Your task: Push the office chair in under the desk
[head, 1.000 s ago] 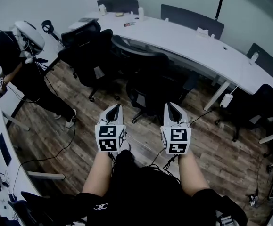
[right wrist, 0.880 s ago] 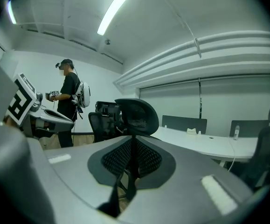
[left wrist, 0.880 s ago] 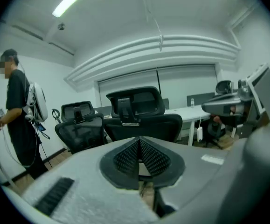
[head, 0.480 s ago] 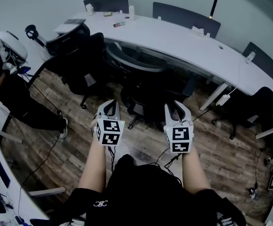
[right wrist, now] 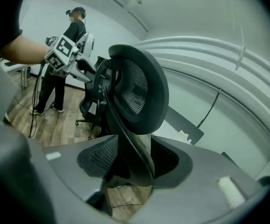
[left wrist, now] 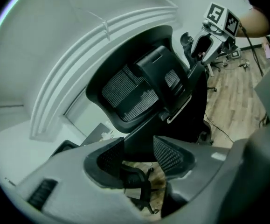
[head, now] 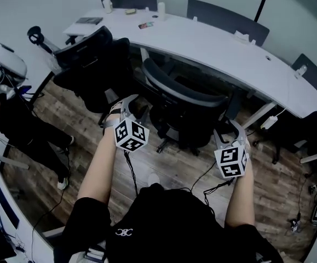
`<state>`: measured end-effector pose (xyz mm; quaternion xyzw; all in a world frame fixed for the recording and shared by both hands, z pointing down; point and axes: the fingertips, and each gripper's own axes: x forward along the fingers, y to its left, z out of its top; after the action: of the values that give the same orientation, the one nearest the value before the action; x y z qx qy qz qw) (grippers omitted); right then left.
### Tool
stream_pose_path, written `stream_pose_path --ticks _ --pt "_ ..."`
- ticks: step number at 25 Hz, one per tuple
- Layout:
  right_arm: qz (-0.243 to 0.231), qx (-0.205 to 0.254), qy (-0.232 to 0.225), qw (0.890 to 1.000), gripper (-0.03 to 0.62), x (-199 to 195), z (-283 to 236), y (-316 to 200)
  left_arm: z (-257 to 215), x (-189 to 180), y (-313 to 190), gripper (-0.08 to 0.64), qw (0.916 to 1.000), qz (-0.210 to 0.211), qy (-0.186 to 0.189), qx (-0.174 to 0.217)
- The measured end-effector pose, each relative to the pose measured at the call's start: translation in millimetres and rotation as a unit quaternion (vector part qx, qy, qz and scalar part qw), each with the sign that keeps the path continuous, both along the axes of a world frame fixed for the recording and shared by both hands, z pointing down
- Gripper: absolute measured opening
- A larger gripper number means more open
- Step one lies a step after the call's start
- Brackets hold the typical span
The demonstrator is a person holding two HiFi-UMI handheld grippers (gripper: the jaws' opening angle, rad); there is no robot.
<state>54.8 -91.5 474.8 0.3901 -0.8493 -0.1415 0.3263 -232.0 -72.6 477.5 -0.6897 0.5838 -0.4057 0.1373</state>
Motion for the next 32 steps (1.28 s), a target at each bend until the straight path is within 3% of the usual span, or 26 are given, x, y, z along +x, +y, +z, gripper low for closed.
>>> stream_pose_path --ticks 4,9,16,23,32 --pt "0.001 -0.01 0.04 0.999 0.232 -3.0 14.6 -5.9 6.6 -21.2 -32.5 0.215 0.9982 0.039 -0.042 -0.019" --pt "0.034 -0.004 0.071 0.997 0.236 -6.7 25.9 -16.5 21.9 -44.0 -65.4 0.23 0.9943 0.057 -0.082 -0.037" --pt "0.075 0.0 0.078 0.994 0.259 -7.4 26.9 -22.2 38.0 -70.2 -96.3 0.25 0.9911 0.078 -0.096 -0.049" --pt "0.101 0.006 0.092 0.991 0.274 -8.3 28.1 -27.6 37.6 -70.8 -100.7 0.245 0.9869 0.114 -0.101 -0.053" --pt "0.121 0.01 0.096 0.988 0.284 -8.7 31.7 -36.2 39.3 -72.5 -100.9 0.241 0.9859 0.123 -0.1 -0.053"
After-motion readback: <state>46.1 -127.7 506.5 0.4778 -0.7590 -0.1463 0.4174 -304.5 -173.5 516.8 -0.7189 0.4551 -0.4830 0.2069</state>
